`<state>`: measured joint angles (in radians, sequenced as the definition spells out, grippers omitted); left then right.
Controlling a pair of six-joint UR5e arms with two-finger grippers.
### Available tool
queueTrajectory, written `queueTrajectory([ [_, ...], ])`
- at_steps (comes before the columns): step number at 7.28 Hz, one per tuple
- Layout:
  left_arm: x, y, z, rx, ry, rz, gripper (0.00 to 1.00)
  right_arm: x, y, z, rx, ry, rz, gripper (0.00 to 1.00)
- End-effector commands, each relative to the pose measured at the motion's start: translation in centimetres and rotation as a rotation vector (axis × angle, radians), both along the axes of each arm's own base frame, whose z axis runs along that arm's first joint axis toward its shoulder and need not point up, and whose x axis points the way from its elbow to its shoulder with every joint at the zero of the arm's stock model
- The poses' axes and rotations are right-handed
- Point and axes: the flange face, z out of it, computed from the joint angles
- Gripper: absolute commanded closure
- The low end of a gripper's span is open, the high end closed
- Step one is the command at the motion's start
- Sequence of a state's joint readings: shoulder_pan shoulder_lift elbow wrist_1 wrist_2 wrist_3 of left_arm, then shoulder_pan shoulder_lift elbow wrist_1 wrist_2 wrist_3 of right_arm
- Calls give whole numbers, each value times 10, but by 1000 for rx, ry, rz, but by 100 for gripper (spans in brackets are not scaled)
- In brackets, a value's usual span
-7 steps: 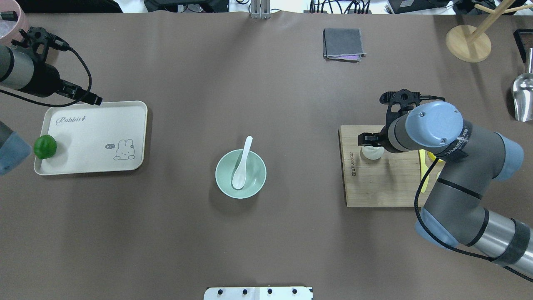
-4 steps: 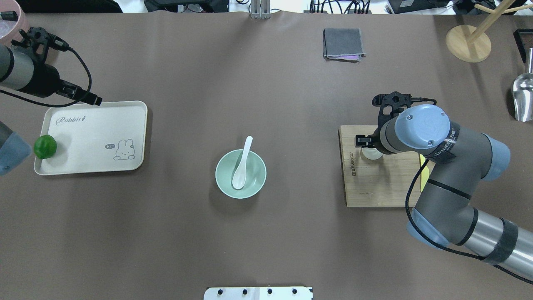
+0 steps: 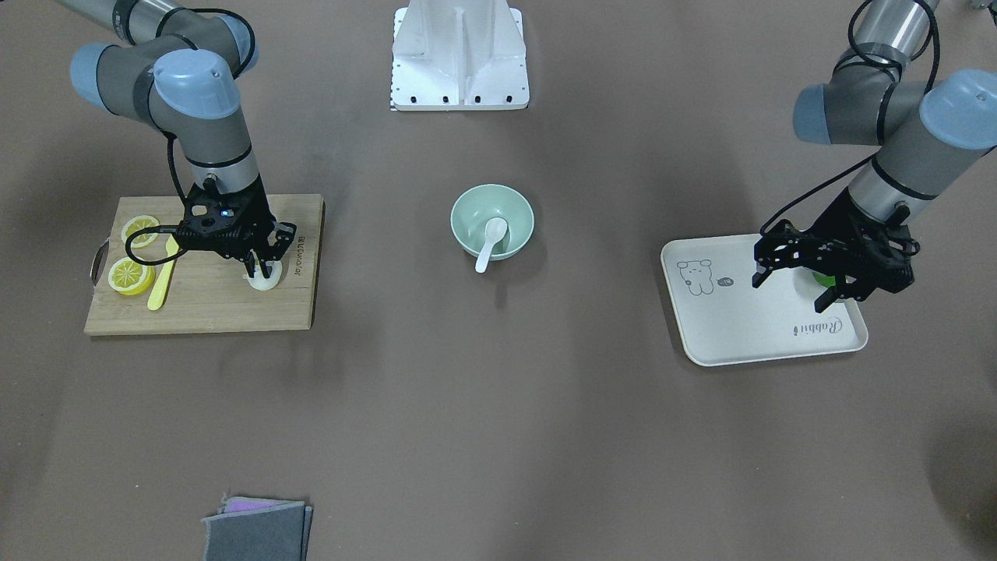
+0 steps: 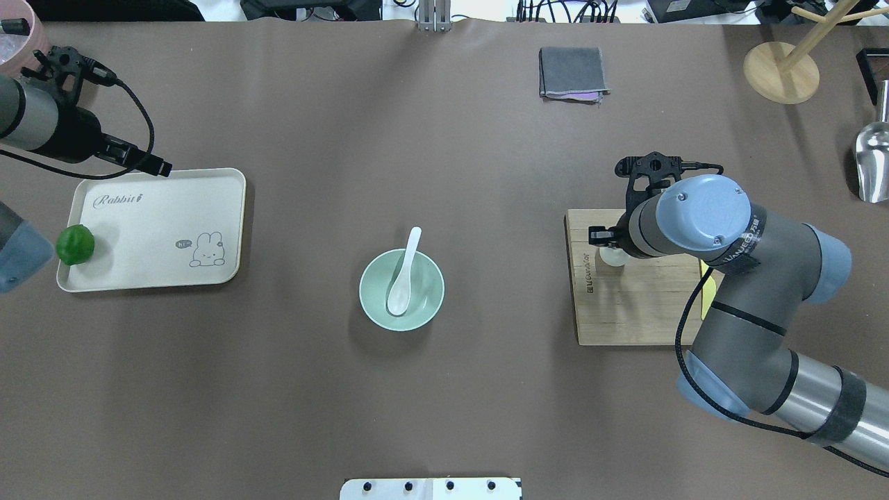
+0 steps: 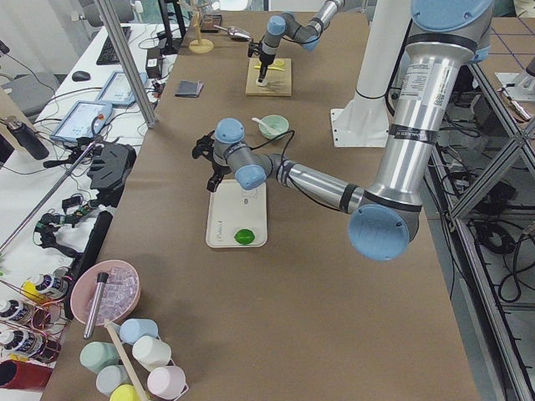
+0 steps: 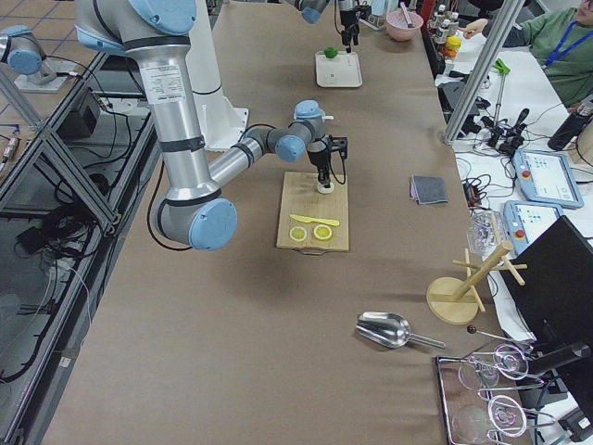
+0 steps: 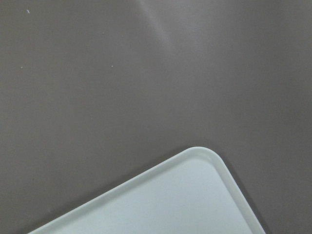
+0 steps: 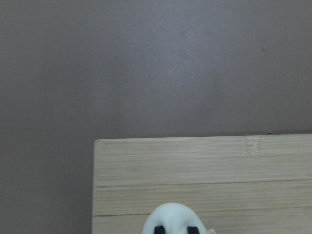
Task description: Put spoon and bun in bowl
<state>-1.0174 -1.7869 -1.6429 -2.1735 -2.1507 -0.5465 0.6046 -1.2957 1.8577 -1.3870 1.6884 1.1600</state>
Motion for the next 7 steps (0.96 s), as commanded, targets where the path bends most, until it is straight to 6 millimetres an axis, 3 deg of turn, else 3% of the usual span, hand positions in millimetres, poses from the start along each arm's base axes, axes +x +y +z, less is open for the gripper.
queueTrajectory([
  [1, 0, 0, -1, 1, 4, -2, 2, -11, 1, -82, -65, -58, 73, 100],
  [3, 1, -1, 0, 0, 4, -3, 2, -69, 25, -174, -182, -123, 157, 100],
  [4, 1, 0, 1, -2, 3, -1, 2, -103, 37, -207, -203, -131, 206, 100],
  [6, 1, 0, 1, -2, 3, -1, 2, -166, 50, -243, -222, -130, 258, 100],
  [7, 2, 0, 0, -3, 4, 0, 2, -181, 61, -257, -227, -142, 264, 100],
])
